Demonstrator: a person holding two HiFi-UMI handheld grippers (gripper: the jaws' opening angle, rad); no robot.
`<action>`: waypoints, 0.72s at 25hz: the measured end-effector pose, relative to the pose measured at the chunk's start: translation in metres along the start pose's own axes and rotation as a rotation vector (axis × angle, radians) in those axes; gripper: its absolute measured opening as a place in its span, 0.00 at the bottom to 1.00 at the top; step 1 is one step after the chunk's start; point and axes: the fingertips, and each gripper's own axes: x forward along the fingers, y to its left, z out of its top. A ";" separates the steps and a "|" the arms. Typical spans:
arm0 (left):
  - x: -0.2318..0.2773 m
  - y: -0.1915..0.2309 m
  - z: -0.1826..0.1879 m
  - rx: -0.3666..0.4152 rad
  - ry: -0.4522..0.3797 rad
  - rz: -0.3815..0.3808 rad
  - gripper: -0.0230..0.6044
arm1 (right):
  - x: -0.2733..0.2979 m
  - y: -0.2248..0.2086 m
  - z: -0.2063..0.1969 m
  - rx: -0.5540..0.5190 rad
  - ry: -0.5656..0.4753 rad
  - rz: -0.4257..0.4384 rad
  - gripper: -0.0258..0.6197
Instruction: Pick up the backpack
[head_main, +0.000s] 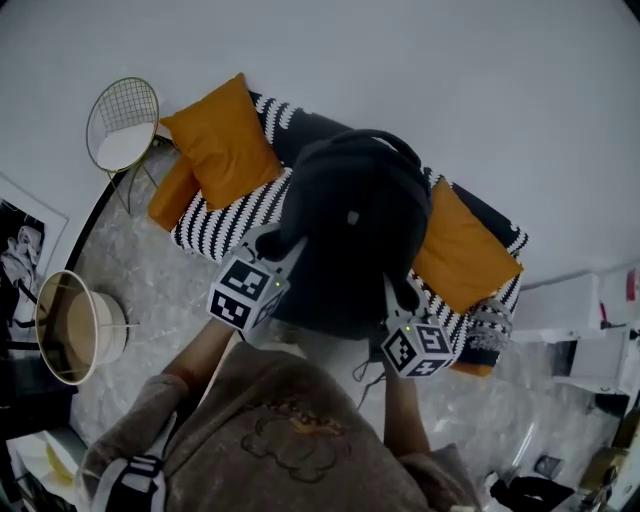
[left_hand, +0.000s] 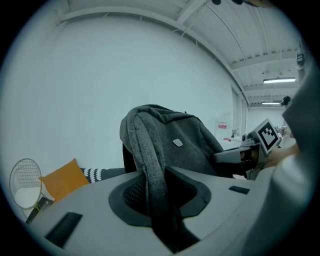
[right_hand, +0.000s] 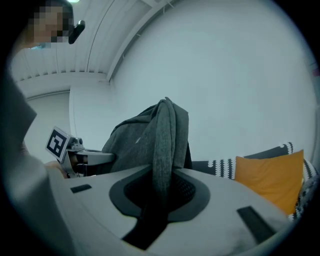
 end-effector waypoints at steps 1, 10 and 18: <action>-0.010 -0.008 -0.002 0.008 -0.004 0.001 0.16 | -0.011 0.005 -0.003 -0.001 -0.006 0.001 0.14; -0.081 -0.080 -0.016 0.057 -0.071 0.007 0.16 | -0.109 0.035 -0.023 -0.035 -0.055 -0.022 0.14; -0.112 -0.119 -0.034 0.061 -0.063 0.002 0.16 | -0.153 0.044 -0.044 -0.029 -0.040 -0.033 0.15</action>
